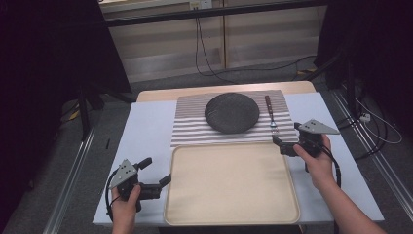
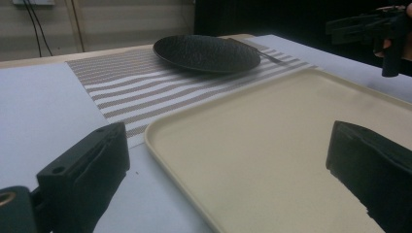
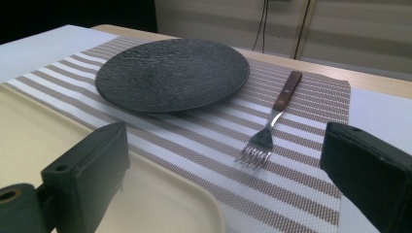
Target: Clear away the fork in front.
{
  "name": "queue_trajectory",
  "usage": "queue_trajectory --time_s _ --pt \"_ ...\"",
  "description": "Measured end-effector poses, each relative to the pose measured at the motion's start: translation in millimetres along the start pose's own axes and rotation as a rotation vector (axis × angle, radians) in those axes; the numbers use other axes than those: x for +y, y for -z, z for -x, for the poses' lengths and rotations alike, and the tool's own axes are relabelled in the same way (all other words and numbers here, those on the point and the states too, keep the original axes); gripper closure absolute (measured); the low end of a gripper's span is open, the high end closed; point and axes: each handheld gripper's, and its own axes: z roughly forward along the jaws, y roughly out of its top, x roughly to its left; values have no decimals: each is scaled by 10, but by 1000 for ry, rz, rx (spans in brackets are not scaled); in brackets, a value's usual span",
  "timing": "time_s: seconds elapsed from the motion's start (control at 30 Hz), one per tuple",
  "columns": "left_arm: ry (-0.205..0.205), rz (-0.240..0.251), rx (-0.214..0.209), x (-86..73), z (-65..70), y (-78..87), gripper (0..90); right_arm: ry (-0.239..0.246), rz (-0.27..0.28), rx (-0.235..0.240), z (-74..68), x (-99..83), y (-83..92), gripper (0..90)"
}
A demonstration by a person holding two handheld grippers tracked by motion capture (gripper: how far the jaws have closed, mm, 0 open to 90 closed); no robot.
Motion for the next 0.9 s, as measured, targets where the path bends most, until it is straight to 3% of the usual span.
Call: queue_trajectory --time_s 0.3,0.9 --pt "-1 -1 -1 -1 -2 -9 23 -34 -13 -20 103 90 -213 41" --pt "-6 -8 -6 0 -1 -14 23 -46 -38 -77 280 265 -528 44"
